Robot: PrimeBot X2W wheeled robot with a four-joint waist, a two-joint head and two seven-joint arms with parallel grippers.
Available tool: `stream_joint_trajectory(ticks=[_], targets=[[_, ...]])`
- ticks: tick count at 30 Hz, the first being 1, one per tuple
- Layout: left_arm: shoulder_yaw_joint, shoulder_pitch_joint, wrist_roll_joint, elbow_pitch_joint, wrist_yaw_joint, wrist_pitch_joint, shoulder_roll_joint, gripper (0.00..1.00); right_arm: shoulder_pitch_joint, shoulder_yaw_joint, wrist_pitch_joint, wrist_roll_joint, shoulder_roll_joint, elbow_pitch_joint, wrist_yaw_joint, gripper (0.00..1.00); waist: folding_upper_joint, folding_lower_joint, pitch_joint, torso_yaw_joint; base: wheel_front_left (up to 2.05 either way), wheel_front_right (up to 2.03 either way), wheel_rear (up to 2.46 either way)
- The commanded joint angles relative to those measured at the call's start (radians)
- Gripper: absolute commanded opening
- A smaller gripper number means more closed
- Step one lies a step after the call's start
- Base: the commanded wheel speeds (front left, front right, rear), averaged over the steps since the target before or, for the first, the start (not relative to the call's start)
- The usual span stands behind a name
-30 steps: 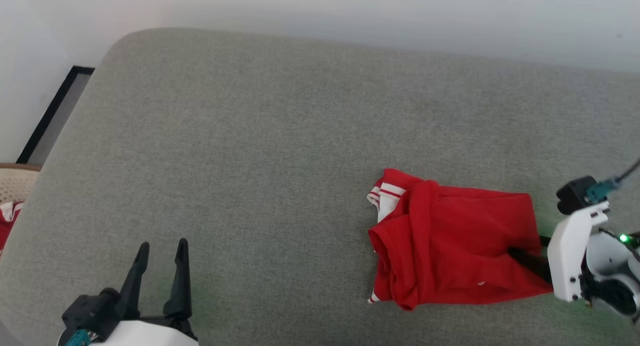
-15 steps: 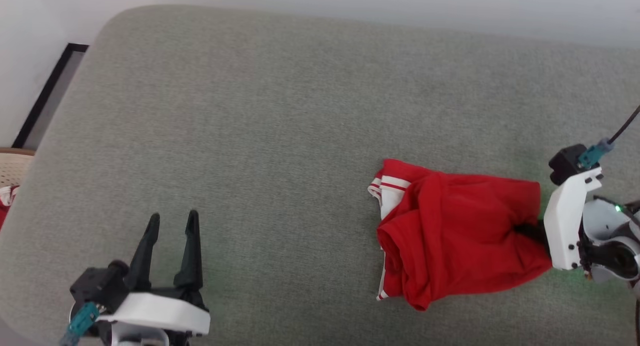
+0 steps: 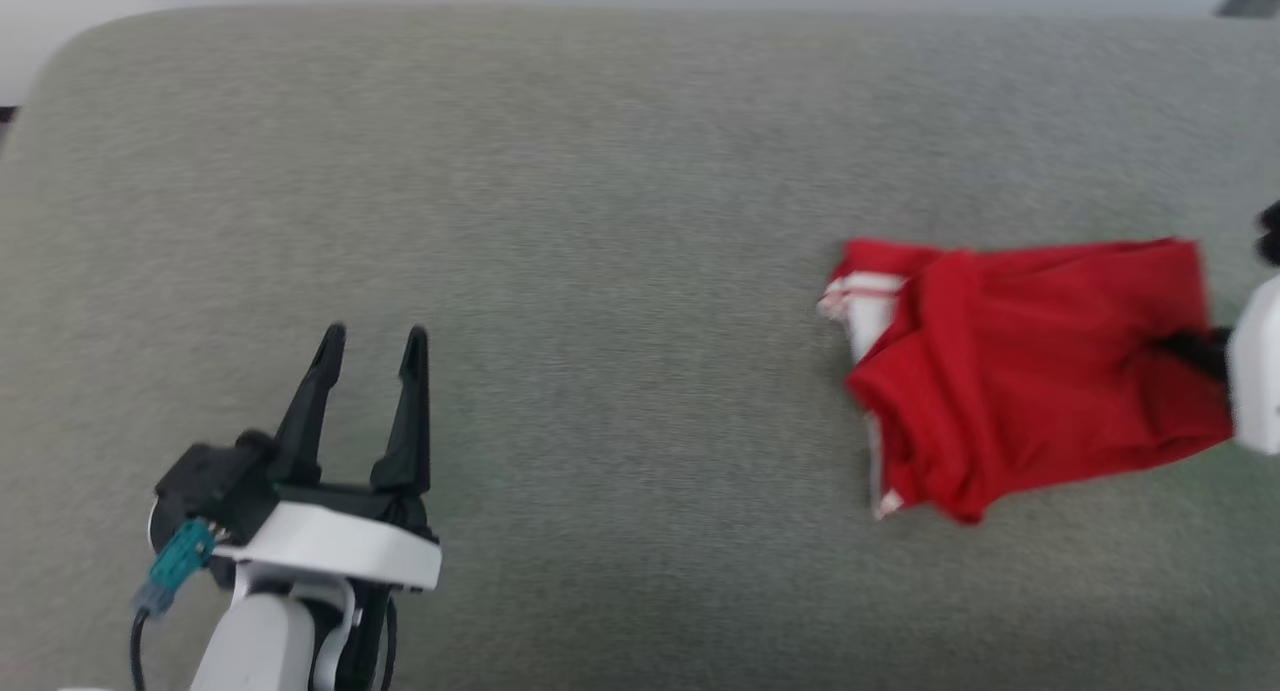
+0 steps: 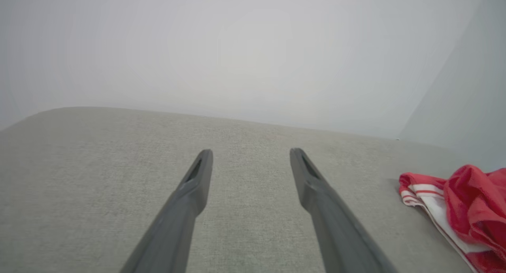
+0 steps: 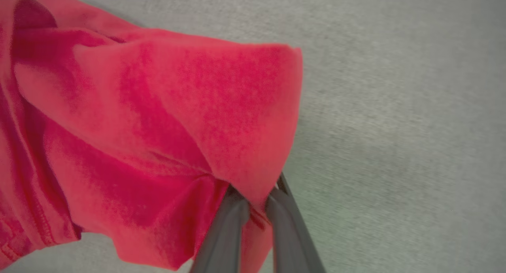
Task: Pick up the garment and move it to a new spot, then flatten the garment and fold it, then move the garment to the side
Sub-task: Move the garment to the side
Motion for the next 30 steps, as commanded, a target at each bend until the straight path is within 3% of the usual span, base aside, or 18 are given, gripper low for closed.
stream_joint_trajectory(ticks=[1, 14, 22, 30], targets=[[-0.008, -0.023, 0.009, -0.003, -0.003, -0.005, 0.008, 1.00, -0.014, -0.007, -0.010, -0.010, -0.018, 0.006, -0.002, 0.00, 0.0000, 0.0000, 0.018, -0.038, 0.00, 0.00, 0.00], [-0.156, -0.220, -0.012, 0.050, -0.003, -0.005, 0.028, 1.00, -0.148, -0.047, -0.156, -0.073, -0.105, 0.125, -0.002, 0.00, 0.0000, 0.0000, 0.082, -0.184, 0.00, 0.00, 0.00], [-0.240, -0.323, -0.028, 0.083, -0.003, -0.005, 0.028, 1.00, -0.238, -0.042, -0.266, -0.149, -0.123, 0.260, -0.002, 0.00, 0.0000, 0.0000, 0.116, -0.197, 0.00, 0.00, 0.00], [-0.283, -0.388, -0.035, 0.104, -0.003, -0.005, 0.019, 1.00, -0.306, 0.000, -0.354, -0.239, -0.069, 0.435, -0.002, 0.00, 0.0000, 0.0000, 0.153, -0.186, 0.00, 0.00, 0.00]])
